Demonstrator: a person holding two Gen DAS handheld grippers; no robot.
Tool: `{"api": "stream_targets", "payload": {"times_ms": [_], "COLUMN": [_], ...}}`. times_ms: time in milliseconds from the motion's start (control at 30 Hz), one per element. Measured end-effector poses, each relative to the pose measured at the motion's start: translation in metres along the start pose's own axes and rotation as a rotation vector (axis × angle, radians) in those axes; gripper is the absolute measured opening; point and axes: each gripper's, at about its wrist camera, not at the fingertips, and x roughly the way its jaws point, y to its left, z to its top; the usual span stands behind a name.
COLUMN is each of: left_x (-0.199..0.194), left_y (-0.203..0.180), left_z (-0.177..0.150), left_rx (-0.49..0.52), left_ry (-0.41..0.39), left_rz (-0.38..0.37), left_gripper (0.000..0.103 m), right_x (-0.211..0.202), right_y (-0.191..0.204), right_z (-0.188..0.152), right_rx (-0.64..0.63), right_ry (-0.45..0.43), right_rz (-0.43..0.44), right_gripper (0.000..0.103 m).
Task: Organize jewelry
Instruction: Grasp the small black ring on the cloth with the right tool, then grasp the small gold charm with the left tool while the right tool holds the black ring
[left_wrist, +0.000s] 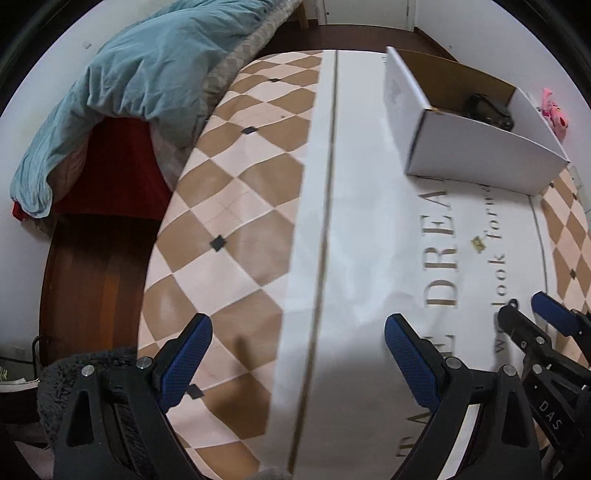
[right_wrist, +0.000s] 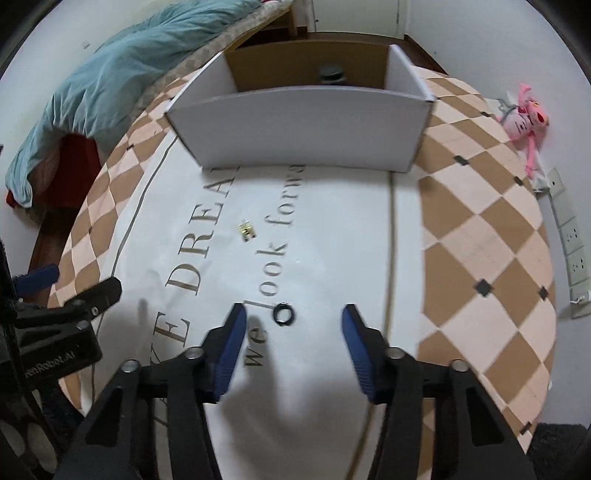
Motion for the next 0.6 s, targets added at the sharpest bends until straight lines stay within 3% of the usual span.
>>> {"api": "stream_targets", "payload": {"times_ms": [100,167,200,367,600], "left_x": [0.001,0.001,0.001,-0.006,-0.014], "left_y": [0.007,0.01,0.01,-0.001,-0.044], "left_z": [-0.001,-0.001,0.0,0.003,0.018], "left_rx": [-0.01,-0.016,-0.017,-0.011,-0.008], "left_ry": [-0.003,0.001,-0.001,-0.024,-0.05], "left_rz": [0.011,0.014,0.015,0.0,-0.137], "left_gripper": [0.095,0.095,0.095,0.095,0.095], "right_x": [0.001,0.001,0.001,-0.003,-0.03], "right_y": [0.007,0.01,0.01,0.0,-0.056], "right_z": [0.002,0.002,0.003,0.002,0.011], "right_rx": [-0.025,-0.046,-0.045,-0.029,0.121], "right_ry": [-0.02,-0.031,-0.035,-0.053,-0.116], "right_rz": [-0.022,-0.06,-0.059,-0.038,-0.066], "right_gripper": [0.035,0.017,0.013,0.013,0.013]}}
